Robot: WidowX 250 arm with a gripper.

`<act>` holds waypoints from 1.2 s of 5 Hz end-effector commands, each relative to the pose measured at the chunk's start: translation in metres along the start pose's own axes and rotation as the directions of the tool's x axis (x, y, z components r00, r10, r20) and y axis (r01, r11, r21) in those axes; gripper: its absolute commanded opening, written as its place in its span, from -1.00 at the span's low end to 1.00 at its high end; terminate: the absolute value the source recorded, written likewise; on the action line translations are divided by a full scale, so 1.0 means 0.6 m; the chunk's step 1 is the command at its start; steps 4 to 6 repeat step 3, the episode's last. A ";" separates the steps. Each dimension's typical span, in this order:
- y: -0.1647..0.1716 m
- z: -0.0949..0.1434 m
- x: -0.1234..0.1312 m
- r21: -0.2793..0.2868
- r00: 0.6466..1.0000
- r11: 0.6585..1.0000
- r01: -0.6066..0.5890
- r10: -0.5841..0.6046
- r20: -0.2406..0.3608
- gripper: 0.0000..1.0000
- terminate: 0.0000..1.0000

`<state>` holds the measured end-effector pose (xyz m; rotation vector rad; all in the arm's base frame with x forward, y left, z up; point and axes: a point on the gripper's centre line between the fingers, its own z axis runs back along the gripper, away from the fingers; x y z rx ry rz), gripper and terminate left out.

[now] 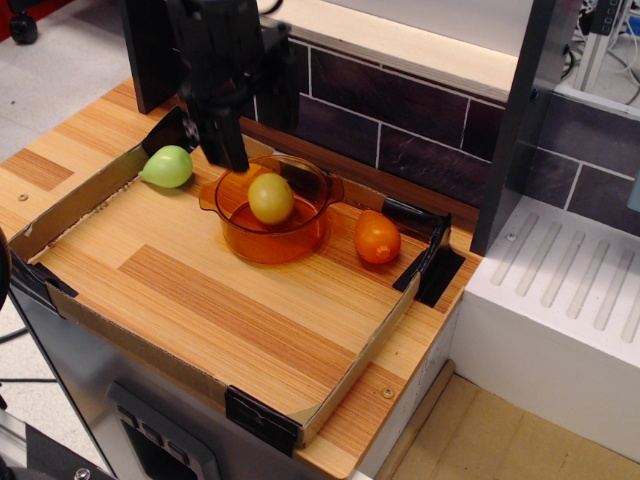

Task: Put potato in pot

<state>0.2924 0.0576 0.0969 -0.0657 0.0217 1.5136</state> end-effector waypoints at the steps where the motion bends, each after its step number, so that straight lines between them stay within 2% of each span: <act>1: 0.011 0.101 0.043 -0.075 0.996 0.995 0.058 -0.054 0.065 1.00 -1.00; 2: 0.011 0.101 0.043 -0.075 0.996 0.995 0.058 -0.054 0.065 1.00 -1.00; 3: 0.011 0.101 0.043 -0.075 0.996 0.995 0.058 -0.054 0.065 1.00 1.00; 6: 0.011 0.101 0.043 -0.075 0.996 0.995 0.058 -0.054 0.065 1.00 1.00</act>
